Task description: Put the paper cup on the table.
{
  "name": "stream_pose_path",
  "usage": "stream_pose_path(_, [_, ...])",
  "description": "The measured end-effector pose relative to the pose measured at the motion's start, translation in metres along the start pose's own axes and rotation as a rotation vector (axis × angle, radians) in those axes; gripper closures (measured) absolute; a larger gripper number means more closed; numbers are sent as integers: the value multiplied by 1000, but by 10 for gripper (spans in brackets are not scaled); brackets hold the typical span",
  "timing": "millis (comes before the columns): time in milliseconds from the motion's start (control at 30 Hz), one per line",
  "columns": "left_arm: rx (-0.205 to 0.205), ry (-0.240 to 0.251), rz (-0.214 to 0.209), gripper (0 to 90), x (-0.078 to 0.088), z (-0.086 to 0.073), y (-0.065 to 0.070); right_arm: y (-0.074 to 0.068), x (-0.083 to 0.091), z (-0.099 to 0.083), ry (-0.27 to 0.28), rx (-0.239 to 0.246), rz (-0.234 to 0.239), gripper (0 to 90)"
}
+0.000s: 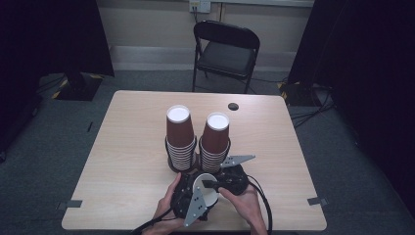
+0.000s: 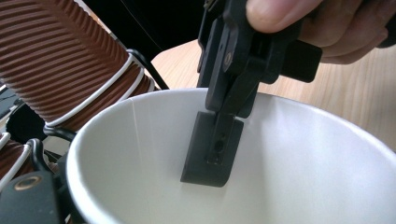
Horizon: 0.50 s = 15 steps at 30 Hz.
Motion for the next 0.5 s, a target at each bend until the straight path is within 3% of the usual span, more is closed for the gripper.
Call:
stream_pose_path(267, [74,35,18,88,-2,-2,-5,1,7,-1,77,-19,-31,677])
stream_pose_path(500, [103,29,32,87,-5,-6,-9,5,16,-2,152,-42,-57,601])
Point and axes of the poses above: each handheld gripper's, and its own axes: x roughly backward along the jaws, z roughly out of its top, y roughly to its right, the point moved 4 cm from there along -x, roughly forward along the jaws, and after that the axes turned 10 degrees about y, right-handed, at the moved point
